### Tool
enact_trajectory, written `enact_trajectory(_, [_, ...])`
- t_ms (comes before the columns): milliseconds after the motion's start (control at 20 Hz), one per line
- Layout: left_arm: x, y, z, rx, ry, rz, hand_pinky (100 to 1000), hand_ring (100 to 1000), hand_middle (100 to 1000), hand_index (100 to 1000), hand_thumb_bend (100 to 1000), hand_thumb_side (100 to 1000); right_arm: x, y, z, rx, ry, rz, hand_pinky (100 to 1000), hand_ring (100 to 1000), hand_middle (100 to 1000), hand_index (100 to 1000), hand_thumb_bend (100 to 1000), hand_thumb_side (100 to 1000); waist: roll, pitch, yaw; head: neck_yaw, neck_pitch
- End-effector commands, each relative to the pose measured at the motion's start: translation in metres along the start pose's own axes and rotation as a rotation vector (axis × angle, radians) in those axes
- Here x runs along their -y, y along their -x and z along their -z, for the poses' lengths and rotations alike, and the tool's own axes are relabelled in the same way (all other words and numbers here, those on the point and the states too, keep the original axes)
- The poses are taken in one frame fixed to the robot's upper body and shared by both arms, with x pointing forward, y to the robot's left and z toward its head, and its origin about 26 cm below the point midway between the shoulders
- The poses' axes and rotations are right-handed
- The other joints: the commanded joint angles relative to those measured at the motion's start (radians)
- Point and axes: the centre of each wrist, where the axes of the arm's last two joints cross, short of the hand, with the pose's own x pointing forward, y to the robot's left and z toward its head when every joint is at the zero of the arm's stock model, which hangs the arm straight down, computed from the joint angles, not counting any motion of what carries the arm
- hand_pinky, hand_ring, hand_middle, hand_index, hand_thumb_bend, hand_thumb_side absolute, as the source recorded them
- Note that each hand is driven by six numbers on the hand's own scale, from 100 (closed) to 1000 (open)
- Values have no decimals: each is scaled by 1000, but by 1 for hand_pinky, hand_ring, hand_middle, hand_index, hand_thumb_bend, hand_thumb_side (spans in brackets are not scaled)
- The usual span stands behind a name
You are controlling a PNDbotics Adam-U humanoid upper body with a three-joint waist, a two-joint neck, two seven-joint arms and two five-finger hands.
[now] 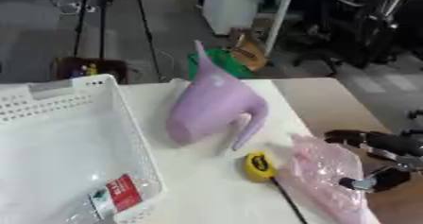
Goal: Pick up objects on the table and place them in the box.
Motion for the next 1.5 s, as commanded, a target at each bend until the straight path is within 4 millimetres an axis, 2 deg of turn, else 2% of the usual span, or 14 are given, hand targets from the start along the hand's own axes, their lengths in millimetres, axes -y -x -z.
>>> enact_trajectory(50, [1,-5,4,22,-3,-15,899,940,867,771,109,1000,17,3,-4,107,-93,-35,799,1000,986,1000,380,694,0,-25,-3,-4,-11])
enact_trajectory(100, [1,-5,4,22,-2,-14,899,940,866,771,109,1000,17,3,-4,102,-87,-9,800,1000,983,1000,359,751,-1,-26,-5,-4,-9])
enact_trajectory(300, [0,-5,2,19,2,-11,900,940,866,770,110,1000,27,-1,-2,101,-72,69,796,1000,979,1000,351,819,-8,-31,-11,-5,-1])
enact_trajectory(650, [-2,-3,-1,19,3,-5,900,940,866,771,113,1000,36,-10,1,121,-93,132,800,1000,987,1000,344,858,-22,-42,-20,-10,14])
enact_trajectory(950, [-4,-3,-5,18,5,-2,901,941,866,770,115,1000,24,-11,3,111,-166,158,831,1000,1000,1000,363,862,-38,-50,-27,-21,18])
enact_trajectory(1200, [-5,-2,-6,17,6,-1,901,941,866,769,116,1000,19,-13,7,94,-168,123,855,1000,1000,1000,339,899,-44,-54,-36,-16,27])
enact_trajectory(1500, [-8,0,-9,15,5,17,901,942,866,774,118,1000,-2,-29,25,82,-116,83,860,1000,1000,1000,331,915,-56,-64,-61,8,56])
